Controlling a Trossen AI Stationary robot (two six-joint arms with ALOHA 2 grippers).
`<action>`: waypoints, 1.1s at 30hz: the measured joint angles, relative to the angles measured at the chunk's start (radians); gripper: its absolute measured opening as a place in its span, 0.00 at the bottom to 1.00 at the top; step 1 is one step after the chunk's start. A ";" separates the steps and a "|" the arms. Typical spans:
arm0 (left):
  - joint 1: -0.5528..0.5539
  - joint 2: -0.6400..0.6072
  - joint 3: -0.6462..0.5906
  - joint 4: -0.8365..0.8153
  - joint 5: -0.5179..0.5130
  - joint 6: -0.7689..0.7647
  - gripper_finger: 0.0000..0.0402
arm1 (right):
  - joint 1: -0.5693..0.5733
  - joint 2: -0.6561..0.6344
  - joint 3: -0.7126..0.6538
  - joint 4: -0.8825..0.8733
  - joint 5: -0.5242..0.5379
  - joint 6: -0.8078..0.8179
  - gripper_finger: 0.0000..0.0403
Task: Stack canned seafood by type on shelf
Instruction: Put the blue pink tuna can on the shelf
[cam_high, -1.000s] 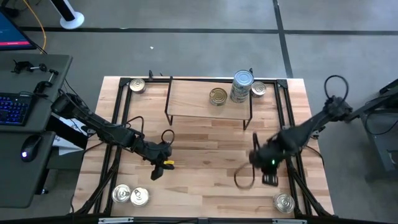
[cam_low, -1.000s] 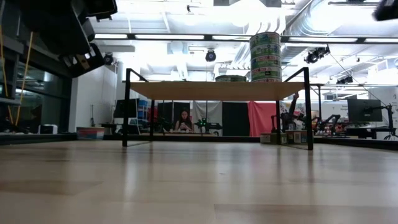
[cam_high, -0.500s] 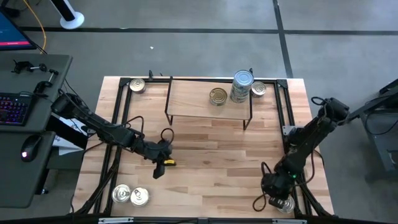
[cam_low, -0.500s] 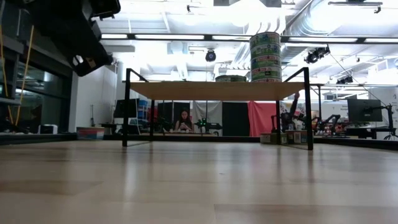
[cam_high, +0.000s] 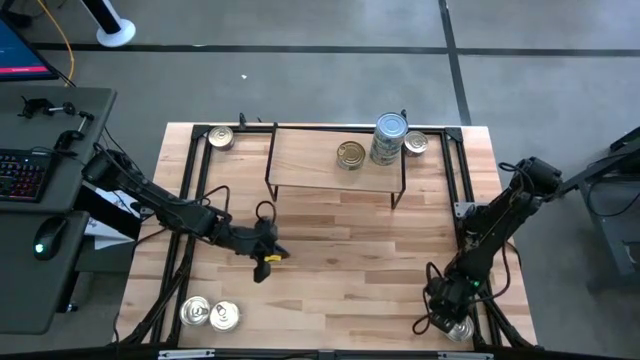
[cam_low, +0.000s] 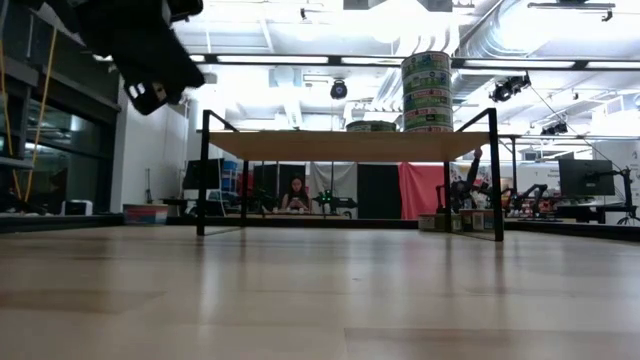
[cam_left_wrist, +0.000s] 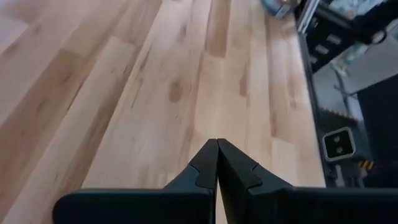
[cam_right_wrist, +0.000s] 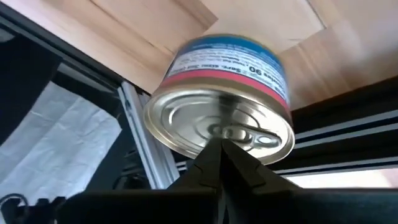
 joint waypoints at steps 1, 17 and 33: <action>0.000 0.000 0.000 0.014 -0.011 0.007 0.00 | 0.000 0.000 -0.002 0.000 0.003 0.009 0.00; 0.017 0.000 0.000 0.078 -0.272 0.282 0.00 | -0.145 0.092 0.014 0.048 0.113 -0.119 0.00; 0.094 0.194 -0.001 0.438 -0.326 0.265 0.00 | -0.593 0.101 0.122 0.219 0.713 -0.818 0.00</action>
